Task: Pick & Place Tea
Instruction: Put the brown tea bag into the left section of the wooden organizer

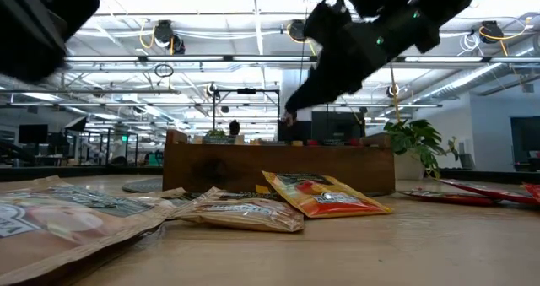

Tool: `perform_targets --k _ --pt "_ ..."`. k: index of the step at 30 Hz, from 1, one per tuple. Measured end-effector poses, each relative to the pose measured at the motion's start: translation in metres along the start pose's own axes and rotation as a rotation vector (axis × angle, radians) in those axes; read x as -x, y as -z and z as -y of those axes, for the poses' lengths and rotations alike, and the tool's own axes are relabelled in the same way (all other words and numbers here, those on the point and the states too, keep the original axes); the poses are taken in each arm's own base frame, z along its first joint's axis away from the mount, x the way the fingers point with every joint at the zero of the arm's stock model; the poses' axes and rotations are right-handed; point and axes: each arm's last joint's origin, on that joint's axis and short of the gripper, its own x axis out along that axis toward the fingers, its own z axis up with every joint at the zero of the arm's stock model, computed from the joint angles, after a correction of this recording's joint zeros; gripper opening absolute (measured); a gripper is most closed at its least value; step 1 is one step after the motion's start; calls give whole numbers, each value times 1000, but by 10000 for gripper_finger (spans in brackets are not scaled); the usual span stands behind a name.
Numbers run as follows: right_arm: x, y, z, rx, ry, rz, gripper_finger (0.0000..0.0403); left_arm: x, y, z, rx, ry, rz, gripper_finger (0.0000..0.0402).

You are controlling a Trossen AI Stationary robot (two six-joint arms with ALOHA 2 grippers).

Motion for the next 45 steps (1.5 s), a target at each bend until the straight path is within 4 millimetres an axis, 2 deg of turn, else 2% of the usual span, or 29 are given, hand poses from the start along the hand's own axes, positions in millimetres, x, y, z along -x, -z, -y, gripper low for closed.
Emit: perform_targets --k 4,8,11,14,16,19,25,29,35,45 --pt "7 -8 -19 13 -52 52 149 6 0 11 27 65 31 37" --pt "4 -9 -52 77 -139 112 155 14 9 17 54 57 13 37" --pt "-8 1 -76 117 -198 128 153 15 14 18 83 23 12 37" --pt "-24 9 -98 151 -248 222 147 12 19 17 96 -5 3 37" --pt "-35 15 -109 164 -273 292 143 11 19 14 118 -16 -9 37" --pt "-53 21 -120 148 -297 286 137 9 19 12 136 -20 -23 37" --pt "-90 18 -134 130 -371 168 127 9 21 13 148 6 -64 37" --pt "-104 13 -140 117 -434 151 123 3 29 14 160 -3 -90 37" --pt "-111 15 -138 81 -490 122 123 -7 40 10 161 -43 -123 37" --pt "-112 17 -133 30 -488 70 125 -14 37 2 179 -88 -123 37"
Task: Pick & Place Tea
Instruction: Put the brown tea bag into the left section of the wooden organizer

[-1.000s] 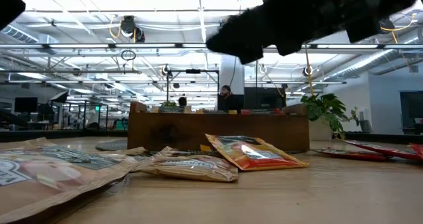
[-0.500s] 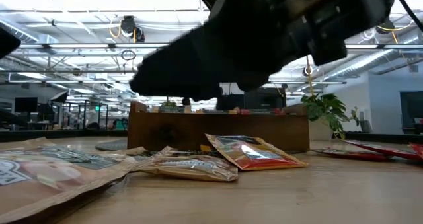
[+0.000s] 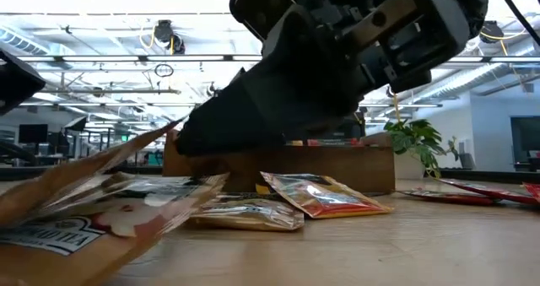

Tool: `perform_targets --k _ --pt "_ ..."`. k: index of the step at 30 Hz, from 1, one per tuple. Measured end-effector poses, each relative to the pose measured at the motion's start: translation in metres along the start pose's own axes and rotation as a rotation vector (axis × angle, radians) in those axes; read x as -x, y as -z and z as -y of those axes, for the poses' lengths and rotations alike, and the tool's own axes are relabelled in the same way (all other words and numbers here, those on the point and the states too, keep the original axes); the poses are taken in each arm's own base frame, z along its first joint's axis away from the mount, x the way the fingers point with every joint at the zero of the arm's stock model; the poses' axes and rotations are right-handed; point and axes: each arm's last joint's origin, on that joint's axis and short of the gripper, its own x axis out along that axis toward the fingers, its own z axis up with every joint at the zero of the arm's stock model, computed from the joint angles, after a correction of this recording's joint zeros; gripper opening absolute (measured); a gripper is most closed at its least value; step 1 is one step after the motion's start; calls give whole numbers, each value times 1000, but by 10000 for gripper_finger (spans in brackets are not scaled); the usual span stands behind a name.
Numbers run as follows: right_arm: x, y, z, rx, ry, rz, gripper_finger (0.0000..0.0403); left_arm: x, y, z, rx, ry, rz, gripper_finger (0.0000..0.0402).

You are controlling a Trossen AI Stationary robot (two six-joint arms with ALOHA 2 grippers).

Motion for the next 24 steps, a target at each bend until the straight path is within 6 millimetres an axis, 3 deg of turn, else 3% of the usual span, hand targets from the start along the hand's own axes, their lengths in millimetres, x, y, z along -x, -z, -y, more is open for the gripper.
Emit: perform_targets --k 13,19,24 --pt "0 0 -3 -41 -118 -10 126 -5 -7 -6 7 -45 29 37" --pt "0 1 -4 108 -101 -17 122 -5 -7 -6 7 -48 35 37" --pt "-2 6 -8 230 29 -55 122 -5 -7 -6 4 -49 35 37"
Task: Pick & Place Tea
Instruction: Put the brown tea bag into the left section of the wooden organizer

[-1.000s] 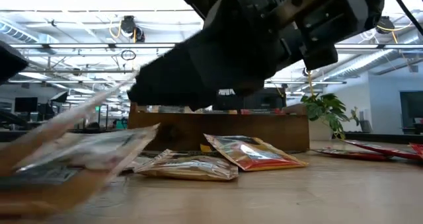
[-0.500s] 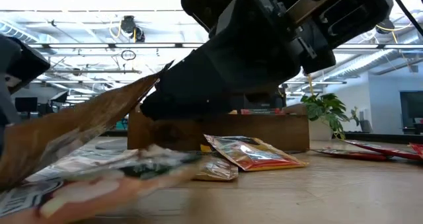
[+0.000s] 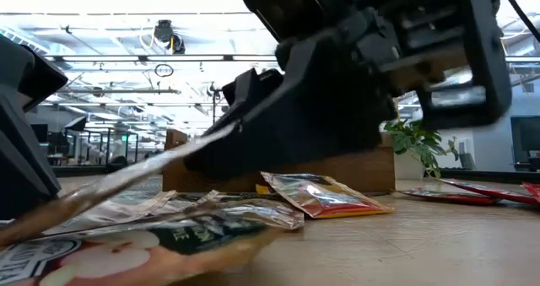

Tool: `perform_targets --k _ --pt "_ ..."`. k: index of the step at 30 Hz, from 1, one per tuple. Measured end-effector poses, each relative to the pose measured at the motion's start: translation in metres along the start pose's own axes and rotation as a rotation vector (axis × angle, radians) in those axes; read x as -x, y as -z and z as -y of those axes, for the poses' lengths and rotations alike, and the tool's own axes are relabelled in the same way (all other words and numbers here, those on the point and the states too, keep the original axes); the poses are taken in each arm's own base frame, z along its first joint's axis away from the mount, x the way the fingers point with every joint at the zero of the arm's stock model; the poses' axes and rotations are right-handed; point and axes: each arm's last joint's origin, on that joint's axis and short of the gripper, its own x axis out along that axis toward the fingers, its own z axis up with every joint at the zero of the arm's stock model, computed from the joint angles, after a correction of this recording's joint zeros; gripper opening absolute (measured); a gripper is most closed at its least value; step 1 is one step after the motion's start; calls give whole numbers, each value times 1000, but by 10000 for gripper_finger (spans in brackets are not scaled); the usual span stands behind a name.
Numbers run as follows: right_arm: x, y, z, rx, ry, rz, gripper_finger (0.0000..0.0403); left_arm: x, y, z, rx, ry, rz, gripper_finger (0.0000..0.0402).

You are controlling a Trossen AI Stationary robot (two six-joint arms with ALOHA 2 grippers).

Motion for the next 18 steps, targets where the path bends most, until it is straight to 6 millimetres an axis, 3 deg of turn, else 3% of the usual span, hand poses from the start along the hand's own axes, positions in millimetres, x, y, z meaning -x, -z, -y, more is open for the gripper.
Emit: perform_targets --k 7,18 --pt "-1 0 -5 106 129 -20 121 -2 -2 -2 -3 -8 1 37" --pt "-1 -1 -5 33 124 -15 124 -8 -9 -8 -2 -32 10 37"
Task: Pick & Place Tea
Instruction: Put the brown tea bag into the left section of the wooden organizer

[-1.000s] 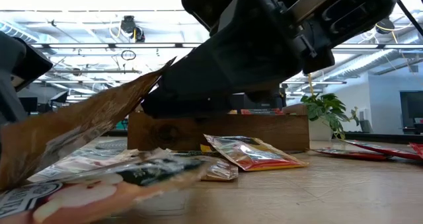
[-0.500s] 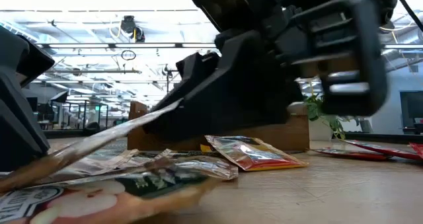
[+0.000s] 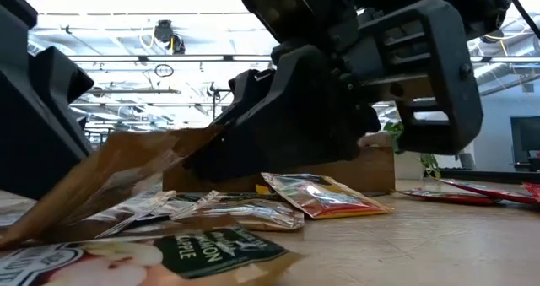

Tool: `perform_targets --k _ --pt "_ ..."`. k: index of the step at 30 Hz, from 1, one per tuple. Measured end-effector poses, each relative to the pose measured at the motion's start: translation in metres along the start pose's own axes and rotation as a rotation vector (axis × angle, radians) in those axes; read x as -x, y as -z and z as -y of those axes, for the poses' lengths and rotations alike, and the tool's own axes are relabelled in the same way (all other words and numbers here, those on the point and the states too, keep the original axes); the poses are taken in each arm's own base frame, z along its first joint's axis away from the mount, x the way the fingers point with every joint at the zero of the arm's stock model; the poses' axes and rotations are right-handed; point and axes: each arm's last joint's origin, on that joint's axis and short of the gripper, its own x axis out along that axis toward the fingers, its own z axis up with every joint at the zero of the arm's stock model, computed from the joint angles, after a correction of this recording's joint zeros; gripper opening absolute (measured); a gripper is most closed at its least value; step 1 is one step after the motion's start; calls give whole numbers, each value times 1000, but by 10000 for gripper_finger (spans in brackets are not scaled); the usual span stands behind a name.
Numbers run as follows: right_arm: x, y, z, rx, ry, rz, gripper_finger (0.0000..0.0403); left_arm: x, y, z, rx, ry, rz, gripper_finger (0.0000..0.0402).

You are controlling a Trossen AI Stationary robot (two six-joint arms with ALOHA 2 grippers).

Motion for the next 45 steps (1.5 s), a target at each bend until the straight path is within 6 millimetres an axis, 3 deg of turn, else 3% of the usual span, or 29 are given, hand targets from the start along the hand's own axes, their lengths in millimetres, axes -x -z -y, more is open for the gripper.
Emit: perform_targets --k 6,13,22,35,40,45 --pt "0 2 4 -33 8 -21 119 2 1 1 -28 -14 26 37" --pt "1 5 18 -191 33 -31 117 3 1 1 -52 -29 47 37" --pt "18 -1 35 -354 -51 -121 116 2 0 1 -49 -28 48 37" --pt "21 0 41 -380 -87 -133 116 3 -1 2 -49 -20 55 37" --pt "21 0 41 -379 -88 -135 116 4 -8 13 -49 117 77 37" --pt "20 -2 36 -365 -142 -127 116 -4 -1 4 -1 47 11 37"
